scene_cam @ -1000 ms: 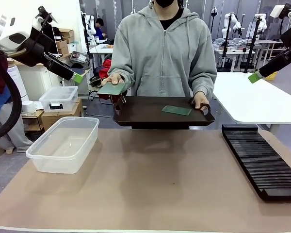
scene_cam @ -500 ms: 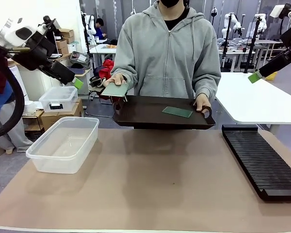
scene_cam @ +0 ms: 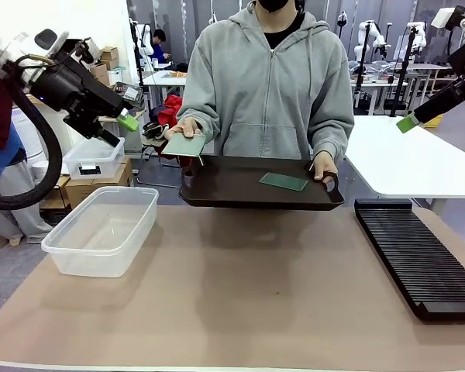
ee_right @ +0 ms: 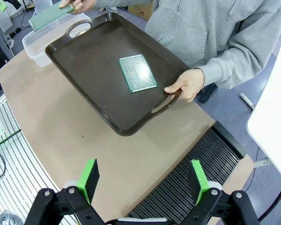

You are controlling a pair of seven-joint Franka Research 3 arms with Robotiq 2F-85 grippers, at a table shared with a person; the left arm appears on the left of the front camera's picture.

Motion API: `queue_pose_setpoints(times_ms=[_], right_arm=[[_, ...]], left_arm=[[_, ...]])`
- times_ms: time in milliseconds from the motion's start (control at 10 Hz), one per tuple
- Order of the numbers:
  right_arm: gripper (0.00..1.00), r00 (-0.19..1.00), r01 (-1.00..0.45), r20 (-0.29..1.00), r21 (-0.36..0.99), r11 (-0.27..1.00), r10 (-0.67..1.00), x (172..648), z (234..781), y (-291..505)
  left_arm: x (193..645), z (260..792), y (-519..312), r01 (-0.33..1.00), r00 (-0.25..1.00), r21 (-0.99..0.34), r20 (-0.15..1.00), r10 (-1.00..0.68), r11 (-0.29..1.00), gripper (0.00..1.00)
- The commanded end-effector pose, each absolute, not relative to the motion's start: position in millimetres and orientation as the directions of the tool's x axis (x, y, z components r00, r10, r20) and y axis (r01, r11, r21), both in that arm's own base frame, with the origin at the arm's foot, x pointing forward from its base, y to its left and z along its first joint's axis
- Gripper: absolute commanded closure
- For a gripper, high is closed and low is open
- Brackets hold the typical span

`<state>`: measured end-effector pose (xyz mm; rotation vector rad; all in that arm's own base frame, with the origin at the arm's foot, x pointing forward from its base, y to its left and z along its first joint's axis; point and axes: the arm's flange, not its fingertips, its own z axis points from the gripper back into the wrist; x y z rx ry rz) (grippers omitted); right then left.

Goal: Sort PCBs into racks and boxes based on the side picked up.
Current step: Pick up the Blank PCB handed by the Human.

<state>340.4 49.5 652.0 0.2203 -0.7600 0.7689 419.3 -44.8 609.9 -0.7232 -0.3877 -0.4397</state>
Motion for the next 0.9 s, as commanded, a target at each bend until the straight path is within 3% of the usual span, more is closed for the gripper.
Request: queue_pose_setpoints(times_ms=[0, 300, 400, 700, 800], right_arm=[[0.00, 0.475, -0.697, 0.691, -0.083, 0.712, 0.546, 340.7, 651.1, 49.2], [0.00, 0.475, -0.697, 0.691, -0.083, 0.712, 0.546, 340.7, 651.1, 49.2], [0.00, 0.475, -0.697, 0.691, -0.083, 0.712, 0.546, 340.7, 651.1, 49.2], [0.00, 0.475, -0.697, 0.691, -0.083, 0.712, 0.546, 340.7, 651.1, 49.2], [0.00, 0.475, -0.697, 0.691, -0.083, 0.712, 0.546, 340.7, 651.1, 49.2]], left_arm=[[445.5, 599.1, -39.2, 0.426, 0.893, -0.638, 0.411, -0.184, 0.642, 0.00], [453.2, 581.9, -40.3, 0.444, 0.881, -0.653, 0.442, -0.167, 0.613, 0.00], [456.0, 578.9, -37.6, 0.391, 0.908, -0.663, 0.389, -0.152, 0.639, 0.00], [458.5, 575.9, -40.0, 0.392, 0.907, -0.656, 0.393, -0.151, 0.645, 0.00], [463.1, 580.5, -40.3, 0.303, 0.948, -0.759, 0.300, -0.103, 0.577, 0.00]])
